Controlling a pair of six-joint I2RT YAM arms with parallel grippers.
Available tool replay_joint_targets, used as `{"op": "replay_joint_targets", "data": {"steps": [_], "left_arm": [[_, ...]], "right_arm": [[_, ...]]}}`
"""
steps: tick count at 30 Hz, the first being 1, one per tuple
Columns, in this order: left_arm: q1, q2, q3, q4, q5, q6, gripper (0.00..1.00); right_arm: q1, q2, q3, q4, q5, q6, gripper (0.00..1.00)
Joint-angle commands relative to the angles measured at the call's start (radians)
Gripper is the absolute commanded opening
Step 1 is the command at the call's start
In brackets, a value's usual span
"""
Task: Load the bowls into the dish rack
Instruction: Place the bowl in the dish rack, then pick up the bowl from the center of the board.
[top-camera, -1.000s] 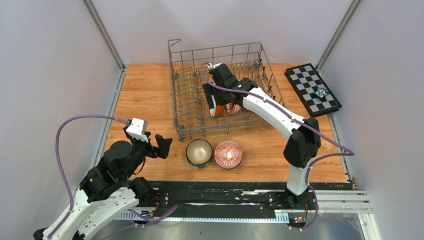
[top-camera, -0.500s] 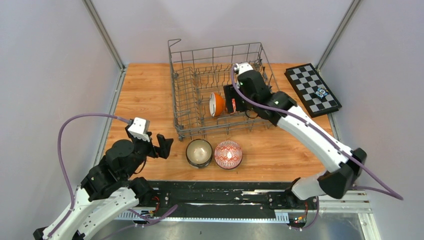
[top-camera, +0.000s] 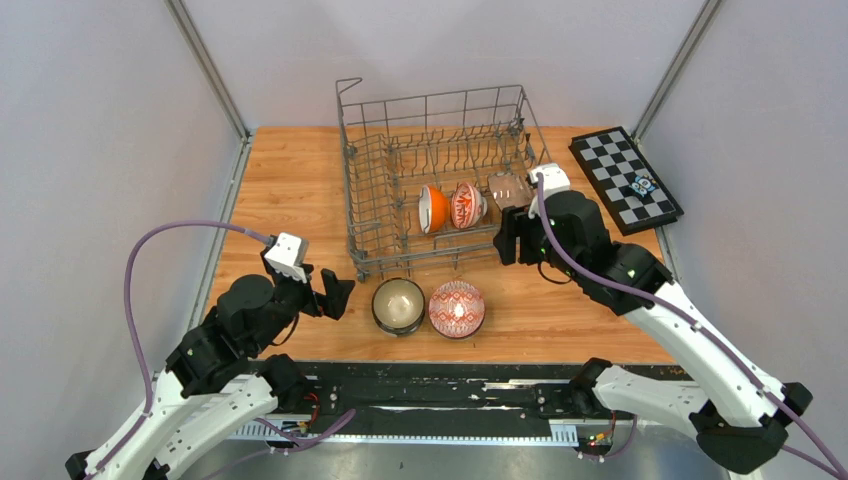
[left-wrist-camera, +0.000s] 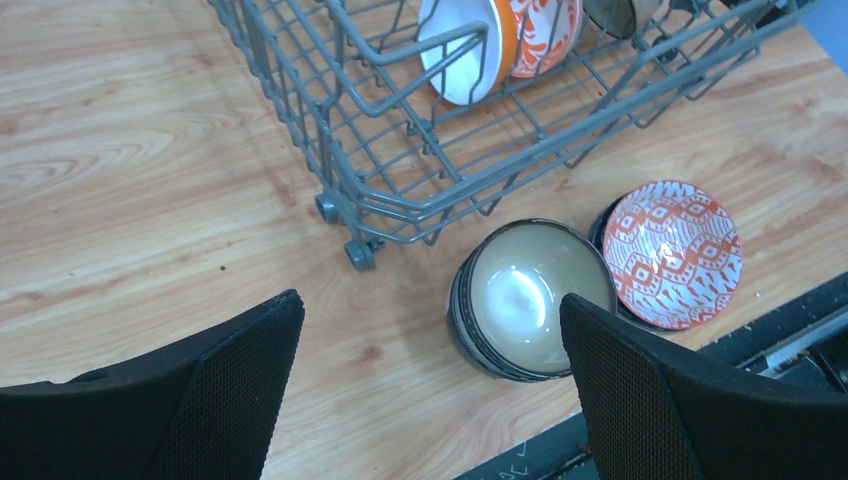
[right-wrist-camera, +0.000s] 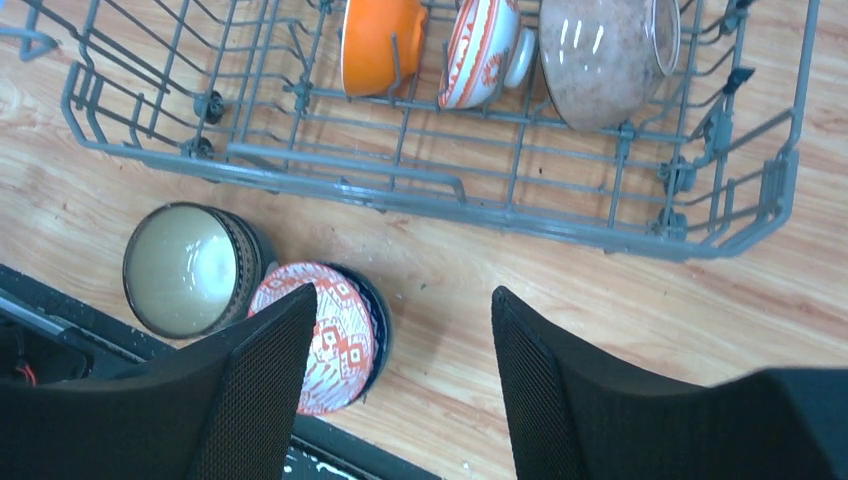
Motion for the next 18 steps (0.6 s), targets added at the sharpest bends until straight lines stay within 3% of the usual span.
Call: {"op": "replay_joint_targets", "data": {"steps": [1,7,10,18], "left_arm": [[0.005,0.054,0.041,0.002,0.053,-0.028,1.00],[0.005,0.094,0.044,-0.013,0.167,-0.083,1.00],[0.005,0.112,0.046,-0.035,0.207,-0.103,1.00],[0.004,0.102,0.026,-0.043,0.252,-0.138,1.00]], "right_arm": [[0.009,-0.084,-0.087,-0.043,-0.031,0.038,0.66],[0.015,-0.129,-0.212,-0.026,-0.154,0.063,0.60],[0.044,-0.121,-0.261,-0.013,-0.158,0.078,0.53],[0.118,-0.028,-0.299,0.030,-0.119,0.105,0.48]]}}
